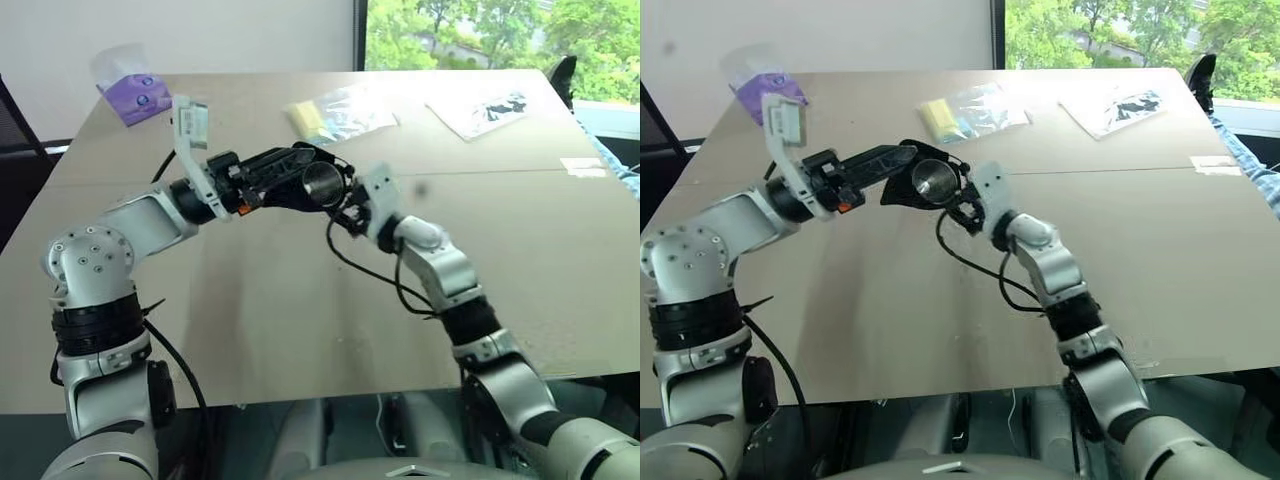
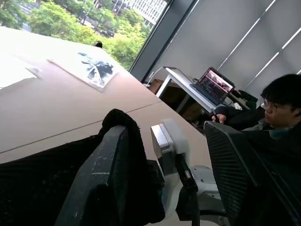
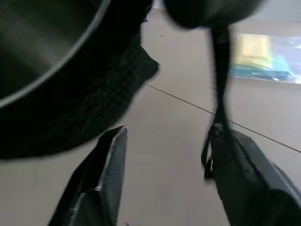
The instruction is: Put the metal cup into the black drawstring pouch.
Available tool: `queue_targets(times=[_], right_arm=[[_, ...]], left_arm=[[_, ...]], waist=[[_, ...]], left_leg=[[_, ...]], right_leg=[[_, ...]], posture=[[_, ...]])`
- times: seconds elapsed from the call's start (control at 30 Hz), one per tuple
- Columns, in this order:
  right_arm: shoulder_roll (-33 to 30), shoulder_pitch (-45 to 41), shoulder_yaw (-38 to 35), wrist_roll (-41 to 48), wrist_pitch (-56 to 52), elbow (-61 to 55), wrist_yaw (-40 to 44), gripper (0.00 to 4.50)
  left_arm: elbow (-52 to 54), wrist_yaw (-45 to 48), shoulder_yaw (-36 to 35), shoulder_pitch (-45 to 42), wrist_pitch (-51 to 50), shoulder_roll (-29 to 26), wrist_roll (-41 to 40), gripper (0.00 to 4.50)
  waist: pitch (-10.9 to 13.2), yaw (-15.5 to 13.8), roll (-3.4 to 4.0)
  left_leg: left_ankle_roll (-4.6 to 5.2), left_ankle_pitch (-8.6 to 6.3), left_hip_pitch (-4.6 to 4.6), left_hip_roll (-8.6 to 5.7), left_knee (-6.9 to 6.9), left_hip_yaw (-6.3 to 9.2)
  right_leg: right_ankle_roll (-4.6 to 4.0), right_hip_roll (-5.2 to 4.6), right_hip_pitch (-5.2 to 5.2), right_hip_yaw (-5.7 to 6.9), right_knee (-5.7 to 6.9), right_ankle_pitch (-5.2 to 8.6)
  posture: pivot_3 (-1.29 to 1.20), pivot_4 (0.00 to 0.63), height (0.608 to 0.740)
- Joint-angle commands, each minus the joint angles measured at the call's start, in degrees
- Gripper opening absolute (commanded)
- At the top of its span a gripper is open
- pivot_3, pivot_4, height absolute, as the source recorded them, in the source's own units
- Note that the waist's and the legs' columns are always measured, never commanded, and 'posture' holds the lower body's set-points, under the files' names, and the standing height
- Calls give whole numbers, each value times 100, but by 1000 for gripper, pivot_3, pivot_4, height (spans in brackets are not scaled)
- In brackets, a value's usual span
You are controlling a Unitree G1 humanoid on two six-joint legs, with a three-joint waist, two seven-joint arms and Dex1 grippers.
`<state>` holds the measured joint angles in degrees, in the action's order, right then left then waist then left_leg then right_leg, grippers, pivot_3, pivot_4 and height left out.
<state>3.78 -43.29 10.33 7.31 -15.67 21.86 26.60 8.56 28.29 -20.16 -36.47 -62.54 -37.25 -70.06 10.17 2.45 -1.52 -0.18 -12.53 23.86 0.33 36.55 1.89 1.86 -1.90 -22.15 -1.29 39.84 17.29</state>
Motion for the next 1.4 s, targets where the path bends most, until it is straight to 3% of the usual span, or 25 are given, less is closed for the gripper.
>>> queue_targets(times=[0.03, 0.07, 0.1, 0.47, 0.73, 1.0, 1.4], right_arm=[[119, -252, -194, 121, 386, 251, 42, 842], [121, -255, -202, 124, 426, 265, 62, 233], [116, -236, -205, 126, 447, 244, 86, 50], [-315, 179, -87, -221, 402, -513, -68, 50], [-958, 240, -195, -956, 310, -1287, -833, 50], [-1489, 56, -135, -1414, 214, -1799, -931, 50], [-1481, 702, -185, -1004, -397, -2389, -497, 50]], left_arm=[[323, -200, -239, -84, -39, -135, -305, 2512], [374, -281, -284, -35, -53, -149, -377, 2512], [433, -347, -323, 28, -61, -162, -435, 2512], [715, -786, -447, 516, 117, -161, -805, 2512], [669, -855, -418, 863, 498, 79, -656, 2512], [651, -882, -285, 1059, 795, 350, -525, 2512], [566, -918, -275, 1080, 915, 485, -532, 2512]], waist=[[0, -17, 0], [0, -24, -1], [0, -24, 0], [0, -17, 0], [-1, -26, -1], [0, -18, -1], [-2, -26, -2]], left_leg=[[0, 0, 0, 0, 0, 0], [0, 0, 1, -2, 1, 1], [1, 0, 1, -3, 1, 1], [1, 0, 2, -3, 1, 3], [0, 0, 2, -3, 1, 1], [0, 0, 2, -2, 1, -1], [1, 0, 2, -3, 2, -2]], right_leg=[[0, -1, 0, 0, 0, 0], [0, -3, 1, 0, -1, 0], [0, -4, 1, 0, -1, 0], [0, -6, 1, -7, 0, 0], [0, -6, 1, -8, -1, 0], [0, -4, 1, -14, 1, 0], [0, -5, 2, -15, 0, 0]], posture=[[0, 150, 740], [0, 150, 740], [0, 150, 740], [0, 150, 740], [0, 150, 740], [0, 150, 740], [0, 150, 740]])
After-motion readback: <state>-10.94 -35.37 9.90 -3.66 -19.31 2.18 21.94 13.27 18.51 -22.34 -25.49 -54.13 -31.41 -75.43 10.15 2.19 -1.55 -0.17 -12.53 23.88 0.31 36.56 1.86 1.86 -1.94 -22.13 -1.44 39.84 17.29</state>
